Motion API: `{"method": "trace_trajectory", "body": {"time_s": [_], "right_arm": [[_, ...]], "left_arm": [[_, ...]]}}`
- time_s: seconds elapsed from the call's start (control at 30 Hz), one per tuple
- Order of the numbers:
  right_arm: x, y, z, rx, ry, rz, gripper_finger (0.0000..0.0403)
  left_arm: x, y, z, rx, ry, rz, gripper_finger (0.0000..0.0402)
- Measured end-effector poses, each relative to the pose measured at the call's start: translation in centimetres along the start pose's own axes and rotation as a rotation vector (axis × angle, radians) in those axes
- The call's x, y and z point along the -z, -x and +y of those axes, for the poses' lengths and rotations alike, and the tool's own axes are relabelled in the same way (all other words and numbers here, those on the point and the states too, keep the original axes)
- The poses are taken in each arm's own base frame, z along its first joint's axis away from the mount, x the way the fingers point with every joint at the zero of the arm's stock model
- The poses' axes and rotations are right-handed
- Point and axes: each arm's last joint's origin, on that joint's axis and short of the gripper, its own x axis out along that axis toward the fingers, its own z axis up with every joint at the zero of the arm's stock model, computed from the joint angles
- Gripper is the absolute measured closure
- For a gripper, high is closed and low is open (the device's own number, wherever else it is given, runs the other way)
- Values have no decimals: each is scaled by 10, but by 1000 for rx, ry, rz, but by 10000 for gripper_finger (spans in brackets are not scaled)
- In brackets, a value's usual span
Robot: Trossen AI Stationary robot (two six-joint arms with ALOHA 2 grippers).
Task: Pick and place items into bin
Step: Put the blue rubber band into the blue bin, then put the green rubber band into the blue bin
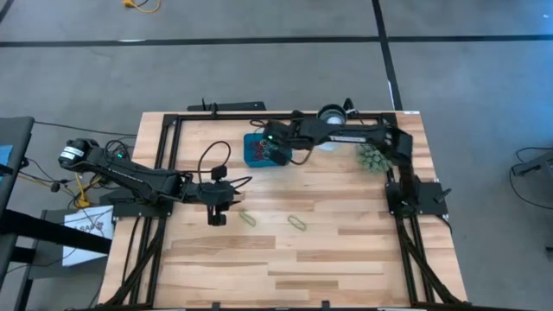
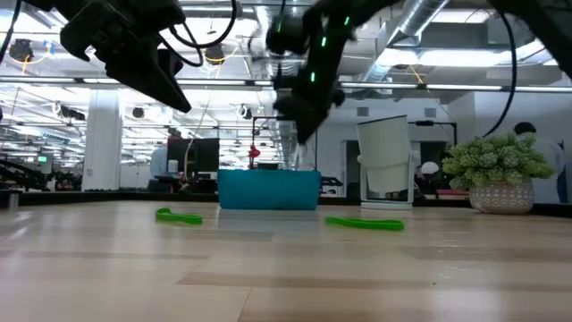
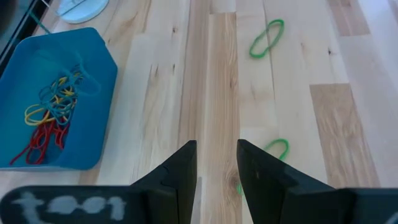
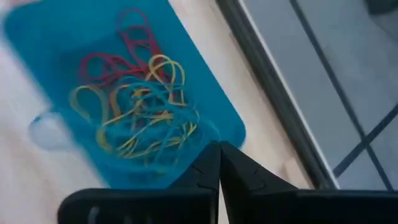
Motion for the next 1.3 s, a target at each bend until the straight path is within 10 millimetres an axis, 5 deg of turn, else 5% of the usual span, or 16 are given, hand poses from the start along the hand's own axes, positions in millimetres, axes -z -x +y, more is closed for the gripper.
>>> {"method": "trace_trajectory", "body": {"time_s": [0.17, 0.37, 0.8, 1.3], "right_arm": [[7, -49, 0, 24, 32, 101, 403], [11, -80, -3, 38, 44, 144, 403], [-2, -59, -26, 43, 8, 33, 402], [6, -78, 7, -176, 44, 95, 303]], "left_arm": [[1, 0, 0, -7, -7, 13, 297], [2, 0, 0, -11, -12, 23, 297], [3, 0, 1, -13, -19, 25, 297], [3, 0, 1, -13, -19, 25, 297]]}}
